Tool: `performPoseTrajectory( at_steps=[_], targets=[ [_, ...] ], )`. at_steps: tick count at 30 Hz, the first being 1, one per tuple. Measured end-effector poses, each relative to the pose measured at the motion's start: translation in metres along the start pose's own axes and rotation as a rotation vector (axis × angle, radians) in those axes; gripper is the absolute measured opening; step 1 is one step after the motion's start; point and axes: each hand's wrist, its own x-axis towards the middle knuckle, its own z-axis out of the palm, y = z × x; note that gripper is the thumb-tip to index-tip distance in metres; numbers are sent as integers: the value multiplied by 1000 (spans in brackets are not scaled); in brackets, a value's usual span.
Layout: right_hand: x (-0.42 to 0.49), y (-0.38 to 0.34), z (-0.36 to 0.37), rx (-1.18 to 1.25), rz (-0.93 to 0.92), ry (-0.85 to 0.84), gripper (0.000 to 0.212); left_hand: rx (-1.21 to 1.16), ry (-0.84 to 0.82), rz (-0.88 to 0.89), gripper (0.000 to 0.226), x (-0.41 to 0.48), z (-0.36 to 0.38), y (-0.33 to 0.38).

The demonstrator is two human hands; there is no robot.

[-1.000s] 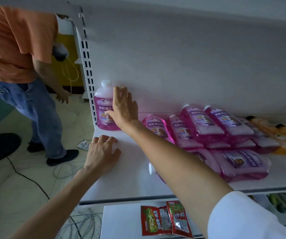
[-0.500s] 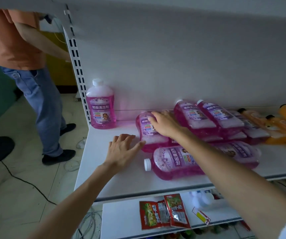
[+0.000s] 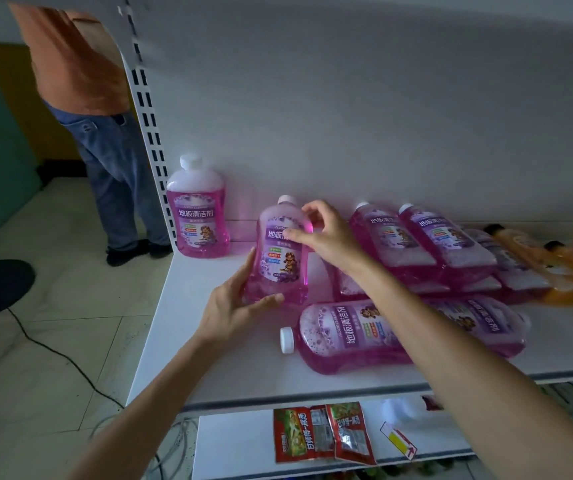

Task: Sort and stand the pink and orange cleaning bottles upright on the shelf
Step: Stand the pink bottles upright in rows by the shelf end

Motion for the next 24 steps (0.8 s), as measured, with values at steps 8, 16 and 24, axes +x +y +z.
performPoseTrajectory(
  at_steps=[8,16,24],
  targets=[
    [-5,-2,1,86,-156,-94,70,-89,74,41,96,5,0,-8],
    [-5,-7,4,37,-336,-140,105,-32,242,131,90,3,5,-15],
    [-19,-15,4,1,-339,-118,105,-2,209,185,82,1,5,-15]
  ],
)
